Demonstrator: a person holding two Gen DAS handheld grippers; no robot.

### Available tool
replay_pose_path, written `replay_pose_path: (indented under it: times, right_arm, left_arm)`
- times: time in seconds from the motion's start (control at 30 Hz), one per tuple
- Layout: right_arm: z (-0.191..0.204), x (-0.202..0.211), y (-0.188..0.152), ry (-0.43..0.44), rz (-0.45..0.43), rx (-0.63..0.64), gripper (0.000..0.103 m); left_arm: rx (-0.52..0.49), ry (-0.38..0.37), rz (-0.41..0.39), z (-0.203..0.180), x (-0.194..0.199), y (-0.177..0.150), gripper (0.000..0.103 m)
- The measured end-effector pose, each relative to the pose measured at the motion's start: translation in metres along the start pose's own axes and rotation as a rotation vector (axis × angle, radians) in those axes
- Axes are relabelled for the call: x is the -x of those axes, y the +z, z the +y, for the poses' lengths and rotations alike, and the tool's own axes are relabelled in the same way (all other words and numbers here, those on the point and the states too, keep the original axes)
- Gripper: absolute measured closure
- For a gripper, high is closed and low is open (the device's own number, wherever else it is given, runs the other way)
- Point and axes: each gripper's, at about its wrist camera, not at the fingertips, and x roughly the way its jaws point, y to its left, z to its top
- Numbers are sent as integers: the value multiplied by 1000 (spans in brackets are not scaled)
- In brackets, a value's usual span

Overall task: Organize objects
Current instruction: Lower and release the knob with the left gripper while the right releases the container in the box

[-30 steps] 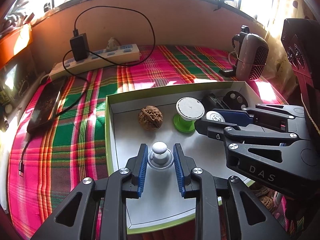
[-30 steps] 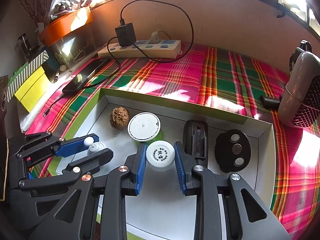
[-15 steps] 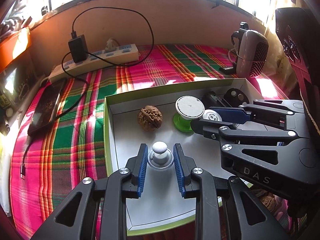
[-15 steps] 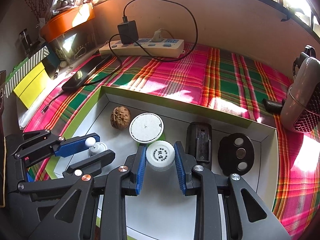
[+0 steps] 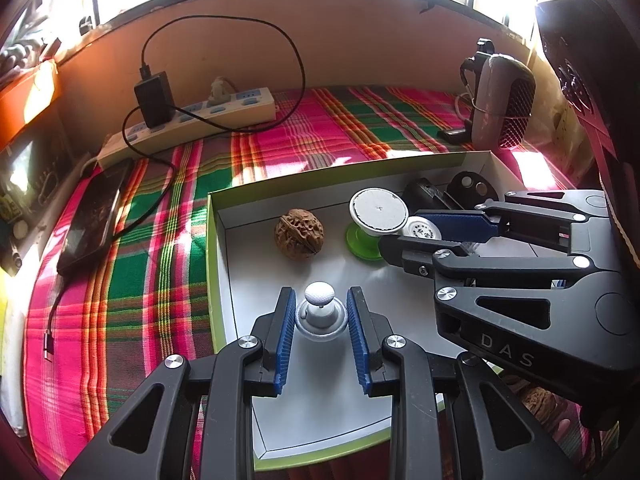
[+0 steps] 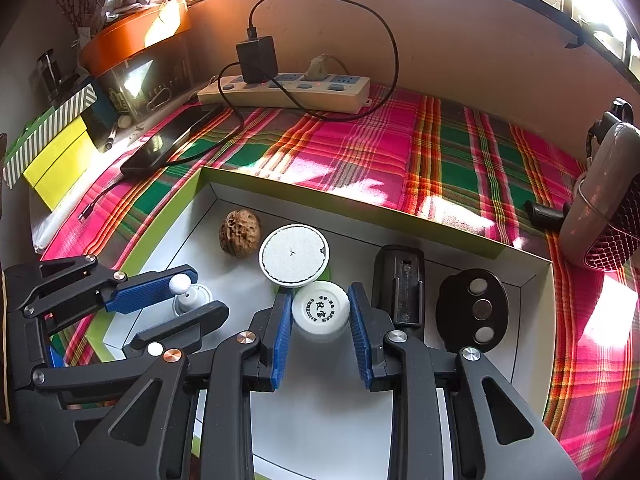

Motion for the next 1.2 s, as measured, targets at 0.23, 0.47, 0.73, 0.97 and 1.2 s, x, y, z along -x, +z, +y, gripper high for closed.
replay_pose_path:
  times: [0.23, 0.47, 0.73, 0.97, 1.2]
  right_arm:
    - [1, 1, 1, -2, 1, -2, 74]
    - [1, 2, 2, 5, -3, -12, 74]
    - [2, 12, 1, 16, -24, -17, 74]
    - [5, 22, -1, 19, -42, -18, 70]
    - [4, 33, -7, 21, -60, -36, 70]
  left_arm:
    - [-5, 1, 2, 0, 1, 0, 78]
    - [1, -2, 3, 0, 2, -1, 76]
    - [4, -7, 1, 1, 5, -2, 74]
    - [11, -2, -6, 5, 12, -5, 73]
    - [20, 3, -18, 5, 23, -10, 73]
